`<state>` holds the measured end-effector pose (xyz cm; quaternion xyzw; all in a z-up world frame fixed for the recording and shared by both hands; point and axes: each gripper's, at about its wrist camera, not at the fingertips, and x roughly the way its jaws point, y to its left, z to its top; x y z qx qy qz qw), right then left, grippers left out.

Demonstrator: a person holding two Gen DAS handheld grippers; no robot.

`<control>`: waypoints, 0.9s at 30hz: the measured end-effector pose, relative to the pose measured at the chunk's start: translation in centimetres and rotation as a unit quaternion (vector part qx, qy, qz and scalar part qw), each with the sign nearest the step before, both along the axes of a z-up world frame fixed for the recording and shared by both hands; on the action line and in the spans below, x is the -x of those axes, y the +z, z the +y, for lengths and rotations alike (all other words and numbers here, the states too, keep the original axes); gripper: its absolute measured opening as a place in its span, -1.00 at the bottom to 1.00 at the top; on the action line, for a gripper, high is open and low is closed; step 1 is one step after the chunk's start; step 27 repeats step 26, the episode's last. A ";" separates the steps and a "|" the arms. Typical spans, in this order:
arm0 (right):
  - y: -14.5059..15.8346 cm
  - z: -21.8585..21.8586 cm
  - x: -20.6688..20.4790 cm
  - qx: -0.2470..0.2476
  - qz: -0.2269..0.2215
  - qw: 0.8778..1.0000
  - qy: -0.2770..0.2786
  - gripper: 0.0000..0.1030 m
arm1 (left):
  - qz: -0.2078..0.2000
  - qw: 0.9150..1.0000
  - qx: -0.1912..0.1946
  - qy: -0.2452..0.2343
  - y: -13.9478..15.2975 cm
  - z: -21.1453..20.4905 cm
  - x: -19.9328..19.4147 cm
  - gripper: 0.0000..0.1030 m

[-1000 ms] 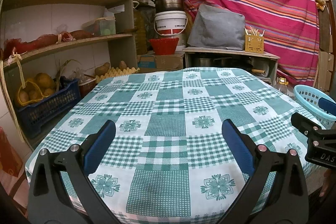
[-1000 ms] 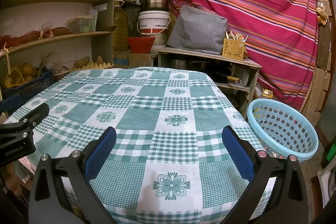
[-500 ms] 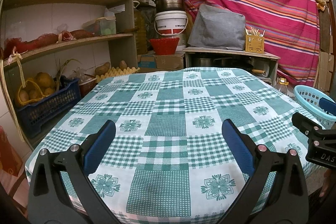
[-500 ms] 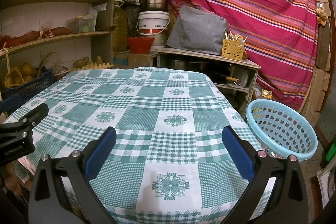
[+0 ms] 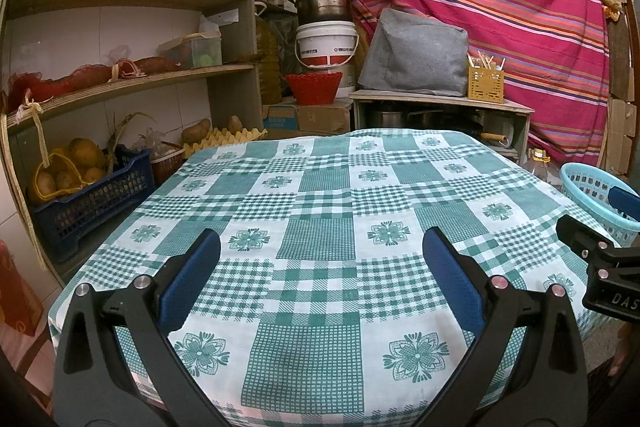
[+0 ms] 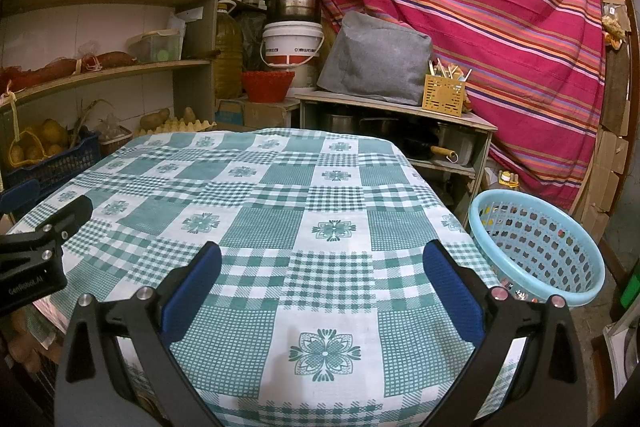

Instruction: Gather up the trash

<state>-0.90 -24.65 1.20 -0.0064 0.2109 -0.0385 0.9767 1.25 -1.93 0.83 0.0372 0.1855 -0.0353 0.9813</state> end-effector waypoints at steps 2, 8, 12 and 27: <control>0.0 0.0 0.0 -0.001 0.000 1.000 0.000 0.91 | 0.000 1.000 -0.001 0.000 0.0 -0.1 0.1 0.90; 0.0 0.0 0.0 -0.001 0.000 1.000 0.000 0.91 | -0.001 1.000 -0.004 0.000 0.0 0.0 0.1 0.90; 0.0 0.0 0.0 0.000 0.001 1.000 0.000 0.91 | -0.001 1.000 -0.002 0.002 0.0 0.2 0.0 0.90; -0.1 -0.4 -0.2 -0.001 0.006 1.000 -0.002 0.91 | -0.001 1.000 0.001 0.003 0.0 0.5 0.0 0.90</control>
